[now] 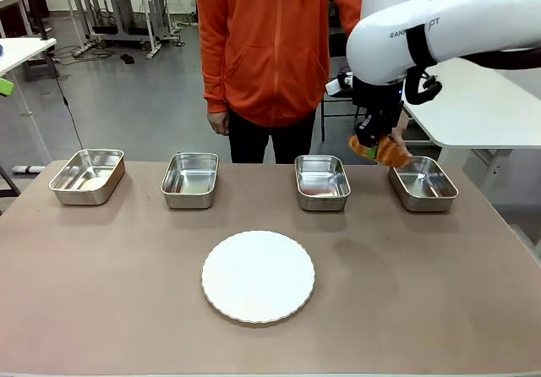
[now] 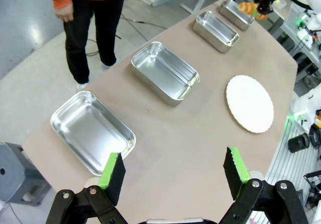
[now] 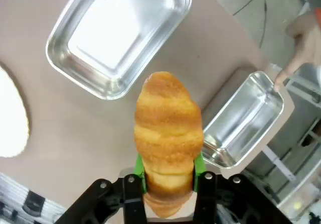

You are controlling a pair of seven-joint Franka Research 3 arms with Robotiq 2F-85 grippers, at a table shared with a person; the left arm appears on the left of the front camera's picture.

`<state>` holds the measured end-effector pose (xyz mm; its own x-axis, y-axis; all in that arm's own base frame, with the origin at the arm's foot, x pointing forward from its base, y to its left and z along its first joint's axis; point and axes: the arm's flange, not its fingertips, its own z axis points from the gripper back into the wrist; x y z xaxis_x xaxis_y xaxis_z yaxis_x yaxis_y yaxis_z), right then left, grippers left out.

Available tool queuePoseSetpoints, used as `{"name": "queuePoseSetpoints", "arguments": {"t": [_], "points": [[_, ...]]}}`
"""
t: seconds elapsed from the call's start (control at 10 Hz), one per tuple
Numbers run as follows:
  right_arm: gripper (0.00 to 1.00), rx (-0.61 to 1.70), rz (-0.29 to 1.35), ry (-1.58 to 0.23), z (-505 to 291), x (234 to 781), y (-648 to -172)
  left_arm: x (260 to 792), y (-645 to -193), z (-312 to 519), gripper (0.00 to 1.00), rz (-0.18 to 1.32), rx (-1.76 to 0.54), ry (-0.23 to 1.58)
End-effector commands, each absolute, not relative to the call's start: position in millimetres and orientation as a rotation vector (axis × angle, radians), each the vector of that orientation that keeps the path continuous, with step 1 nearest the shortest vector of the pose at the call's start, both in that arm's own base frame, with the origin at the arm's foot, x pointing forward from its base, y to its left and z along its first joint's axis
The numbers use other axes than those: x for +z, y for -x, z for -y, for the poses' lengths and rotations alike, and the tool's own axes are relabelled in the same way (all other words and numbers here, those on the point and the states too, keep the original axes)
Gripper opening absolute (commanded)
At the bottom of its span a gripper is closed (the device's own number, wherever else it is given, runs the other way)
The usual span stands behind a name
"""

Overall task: Place the bread in the container.
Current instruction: Place the Butter Roll into the Airtight Container indicated by the human.

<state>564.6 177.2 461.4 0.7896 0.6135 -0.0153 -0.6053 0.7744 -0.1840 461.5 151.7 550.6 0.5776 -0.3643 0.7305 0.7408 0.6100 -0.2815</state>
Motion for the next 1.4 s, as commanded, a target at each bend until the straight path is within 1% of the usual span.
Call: {"name": "queuePoseSetpoints", "arguments": {"t": [0.0,0.2,0.3,0.6,0.7,1.0,1.3], "points": [[0.41,0.726,0.033,0.22,-180.1,464.9,-555.8,552.9,-460.2,-151.5,1.0,0.692,-0.695,0.628],[0.41,0.726,0.033,0.22,-180.1,464.9,-555.8,552.9,-460.2,-151.5,1.0,0.692,-0.695,0.628],[0.41,0.674,0.041,0.192,-180.6,461.2,-562.5,552.9,-460.2,-151.5,1.0,0.692,-0.695,0.628],[0.41,0.46,0.116,0.146,-94.4,464.0,-577.0,552.9,-460.2,-151.5,1.0,0.692,-0.695,0.628],[0.41,0.395,0.124,0.162,-70.1,459.7,-585.1,552.9,-460.2,-151.5,1.0,0.692,-0.695,0.628],[0.41,0.303,0.157,0.131,-24.0,431.6,-606.2,552.9,-460.2,-151.5,1.0,0.692,-0.695,0.628],[0.41,0.256,0.169,0.074,-11.3,396.9,-622.7,552.9,-460.2,-151.5,1.0,0.692,-0.695,0.628]]}}
